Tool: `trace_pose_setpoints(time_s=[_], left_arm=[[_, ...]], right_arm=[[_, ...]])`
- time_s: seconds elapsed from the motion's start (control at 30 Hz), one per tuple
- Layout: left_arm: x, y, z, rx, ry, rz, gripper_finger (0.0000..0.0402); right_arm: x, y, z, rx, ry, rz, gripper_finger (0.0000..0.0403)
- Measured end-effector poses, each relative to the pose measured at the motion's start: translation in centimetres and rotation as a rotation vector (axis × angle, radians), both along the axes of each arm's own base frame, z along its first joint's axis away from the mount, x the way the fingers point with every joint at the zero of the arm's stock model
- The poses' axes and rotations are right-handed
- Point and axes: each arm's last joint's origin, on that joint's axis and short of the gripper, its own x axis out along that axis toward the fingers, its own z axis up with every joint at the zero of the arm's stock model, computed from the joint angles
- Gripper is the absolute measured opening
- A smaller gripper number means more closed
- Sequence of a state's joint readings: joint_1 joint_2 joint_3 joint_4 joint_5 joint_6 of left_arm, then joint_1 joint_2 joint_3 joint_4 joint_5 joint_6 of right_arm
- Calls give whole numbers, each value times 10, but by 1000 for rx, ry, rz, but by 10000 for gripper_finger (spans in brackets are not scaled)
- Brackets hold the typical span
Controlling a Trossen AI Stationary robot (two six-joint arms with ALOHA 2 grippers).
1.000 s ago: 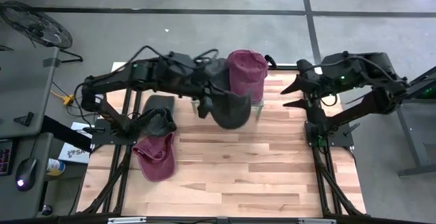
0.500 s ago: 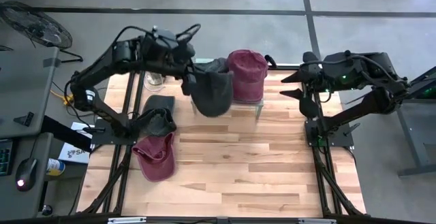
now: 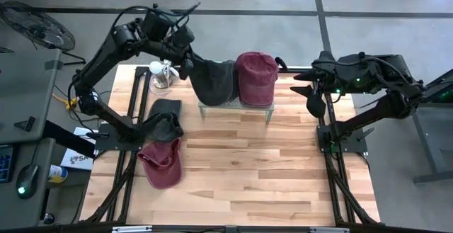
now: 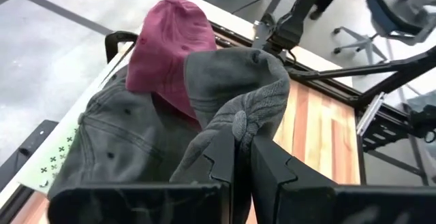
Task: Pick & Place hat
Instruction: Stack the bottom black cap on the other black cap on the shelf
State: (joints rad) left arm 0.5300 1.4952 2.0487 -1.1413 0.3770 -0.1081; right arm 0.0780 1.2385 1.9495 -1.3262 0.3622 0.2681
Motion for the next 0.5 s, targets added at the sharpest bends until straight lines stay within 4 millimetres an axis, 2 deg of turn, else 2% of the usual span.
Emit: trace_pose_setpoints(time_s=[0.2,0.5], left_arm=[[0,16,-5,-27,-4,-45,15],[14,28,-15,-51,1,-72,15]], right_arm=[[0,-1,0,5,-11,-41,169],[3,-1,-1,21,-16,-75,171]])
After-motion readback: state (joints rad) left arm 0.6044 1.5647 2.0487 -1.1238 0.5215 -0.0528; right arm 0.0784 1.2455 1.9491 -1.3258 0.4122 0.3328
